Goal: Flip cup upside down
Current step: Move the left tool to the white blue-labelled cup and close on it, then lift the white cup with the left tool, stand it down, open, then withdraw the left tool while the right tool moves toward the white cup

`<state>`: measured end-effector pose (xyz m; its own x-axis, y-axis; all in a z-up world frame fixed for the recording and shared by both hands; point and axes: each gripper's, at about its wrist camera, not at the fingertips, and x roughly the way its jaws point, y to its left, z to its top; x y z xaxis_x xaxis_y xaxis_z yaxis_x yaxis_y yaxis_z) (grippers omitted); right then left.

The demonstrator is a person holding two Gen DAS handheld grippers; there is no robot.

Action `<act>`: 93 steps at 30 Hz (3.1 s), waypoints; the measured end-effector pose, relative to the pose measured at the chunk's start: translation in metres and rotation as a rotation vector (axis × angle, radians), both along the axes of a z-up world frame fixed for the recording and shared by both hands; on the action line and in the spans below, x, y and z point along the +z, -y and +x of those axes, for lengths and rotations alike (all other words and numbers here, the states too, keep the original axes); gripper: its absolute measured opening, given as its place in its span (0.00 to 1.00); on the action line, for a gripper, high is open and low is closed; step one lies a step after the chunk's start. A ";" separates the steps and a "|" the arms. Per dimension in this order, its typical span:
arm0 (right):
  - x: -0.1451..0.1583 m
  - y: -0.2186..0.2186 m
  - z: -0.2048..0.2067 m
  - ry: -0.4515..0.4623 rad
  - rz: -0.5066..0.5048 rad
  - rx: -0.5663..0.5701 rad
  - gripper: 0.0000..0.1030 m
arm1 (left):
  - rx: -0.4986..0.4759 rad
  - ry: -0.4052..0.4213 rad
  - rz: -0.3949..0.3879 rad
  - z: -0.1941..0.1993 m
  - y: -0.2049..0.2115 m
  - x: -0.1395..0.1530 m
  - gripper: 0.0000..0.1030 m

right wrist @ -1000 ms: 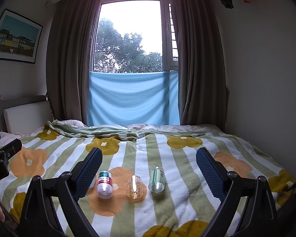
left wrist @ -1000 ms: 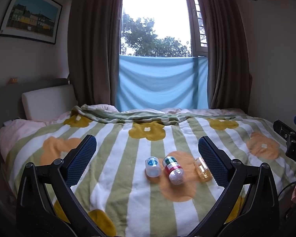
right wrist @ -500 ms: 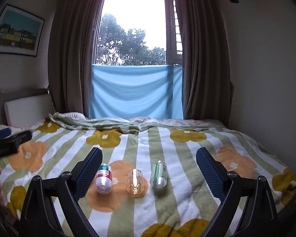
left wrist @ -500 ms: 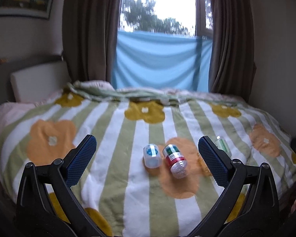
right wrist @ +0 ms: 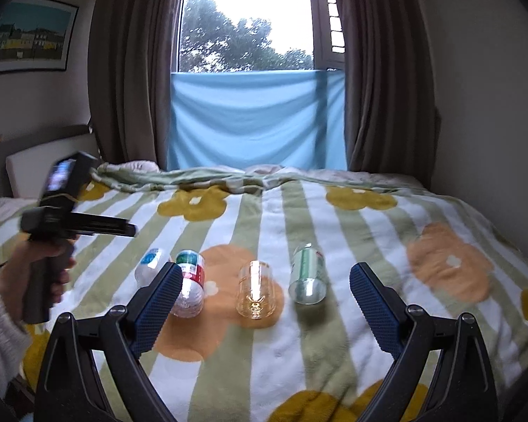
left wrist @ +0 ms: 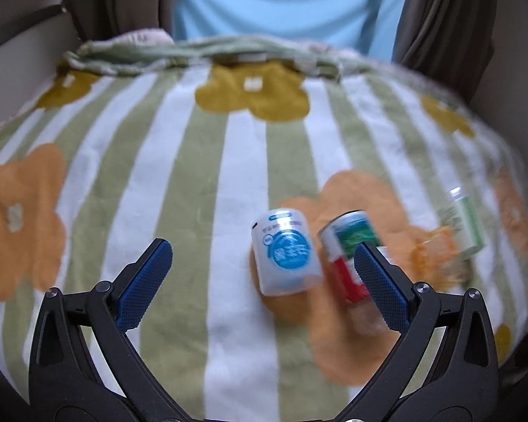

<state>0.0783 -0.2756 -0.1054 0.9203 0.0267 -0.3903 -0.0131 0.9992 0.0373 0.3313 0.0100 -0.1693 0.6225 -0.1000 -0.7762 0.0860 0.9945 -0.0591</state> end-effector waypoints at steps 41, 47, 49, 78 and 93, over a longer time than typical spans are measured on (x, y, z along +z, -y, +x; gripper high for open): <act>-0.031 -0.011 0.035 -0.017 0.049 0.113 0.92 | -0.140 -0.336 -0.204 0.028 0.004 -0.042 0.62; -0.020 -0.004 0.021 0.000 0.063 0.097 0.92 | -0.236 -0.324 -0.225 -0.033 0.019 -0.018 0.62; -0.018 0.000 0.016 -0.005 0.066 0.090 0.92 | -0.258 -0.332 -0.237 -0.050 0.028 -0.021 0.62; -0.014 0.020 -0.001 -0.016 0.051 0.083 0.92 | -0.211 -0.415 -0.038 -0.081 0.079 -0.073 1.00; 0.017 -0.003 0.115 -0.660 0.275 0.462 0.92 | -0.017 -0.002 -0.123 -0.206 0.004 0.015 1.00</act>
